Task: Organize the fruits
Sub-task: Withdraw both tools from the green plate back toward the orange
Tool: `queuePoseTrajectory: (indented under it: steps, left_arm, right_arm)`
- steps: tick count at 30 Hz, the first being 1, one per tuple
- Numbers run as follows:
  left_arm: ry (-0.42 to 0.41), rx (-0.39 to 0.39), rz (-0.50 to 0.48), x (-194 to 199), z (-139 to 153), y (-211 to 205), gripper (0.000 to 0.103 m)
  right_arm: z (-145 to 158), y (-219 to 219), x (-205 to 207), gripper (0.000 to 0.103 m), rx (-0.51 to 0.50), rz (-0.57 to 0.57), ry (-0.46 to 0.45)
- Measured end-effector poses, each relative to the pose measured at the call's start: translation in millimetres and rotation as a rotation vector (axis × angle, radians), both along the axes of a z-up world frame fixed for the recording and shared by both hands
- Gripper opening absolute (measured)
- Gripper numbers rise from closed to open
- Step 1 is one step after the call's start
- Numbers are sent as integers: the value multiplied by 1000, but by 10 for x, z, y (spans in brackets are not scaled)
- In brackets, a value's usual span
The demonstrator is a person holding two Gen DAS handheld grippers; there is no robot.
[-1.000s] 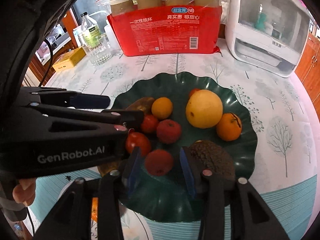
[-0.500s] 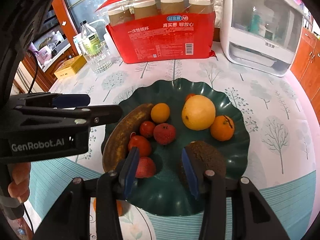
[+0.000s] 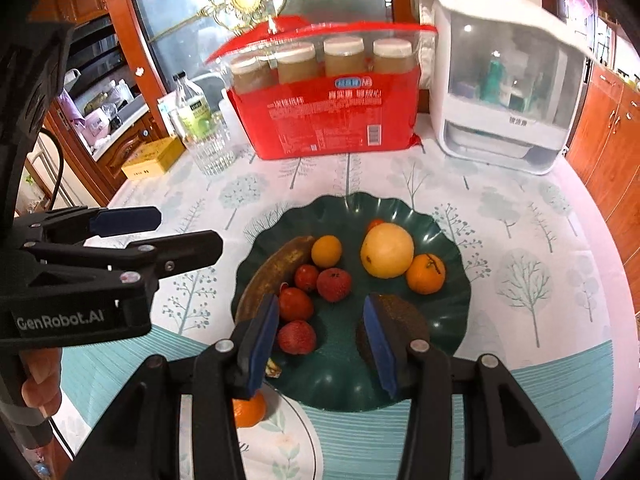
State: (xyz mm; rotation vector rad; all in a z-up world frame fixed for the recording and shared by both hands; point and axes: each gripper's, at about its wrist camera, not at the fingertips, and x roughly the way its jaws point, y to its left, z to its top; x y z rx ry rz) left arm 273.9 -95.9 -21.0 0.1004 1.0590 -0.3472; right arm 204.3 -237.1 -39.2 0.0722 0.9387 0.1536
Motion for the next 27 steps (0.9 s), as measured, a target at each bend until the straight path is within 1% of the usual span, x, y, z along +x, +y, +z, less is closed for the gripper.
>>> queuePoseTrajectory:
  steps: [2, 5, 9, 14, 16, 18, 23, 27]
  left_arm:
    - [-12, -6, 11, -72, 87, 37, 81]
    - [-30, -12, 20, -194, 198, 97, 82]
    - [-48, -26, 34, -390, 300, 225, 86]
    - [-63, -38, 65, -620, 363, 416, 87]
    - [-68, -50, 85, -700, 378, 518, 88]
    - [-75, -60, 113, -799, 389, 636, 88]
    - [-101, -61, 168, -1031, 379, 872, 88]
    - [-113, -57, 214, -1204, 313, 1009, 89]
  right_arm:
    - [90, 7, -65, 45, 9, 5, -14]
    - [189, 48, -144, 45, 19, 18, -27]
    - [312, 147, -277, 45, 34, 53, -41]
    - [393, 299, -440, 51, 26, 100, -55]
    - [402, 366, -501, 58, 18, 117, -60]
    - [395, 418, -560, 60, 18, 130, -60]
    - [341, 486, -660, 60, 45, 142, -33]
    - [281, 514, -722, 60, 60, 145, -13]
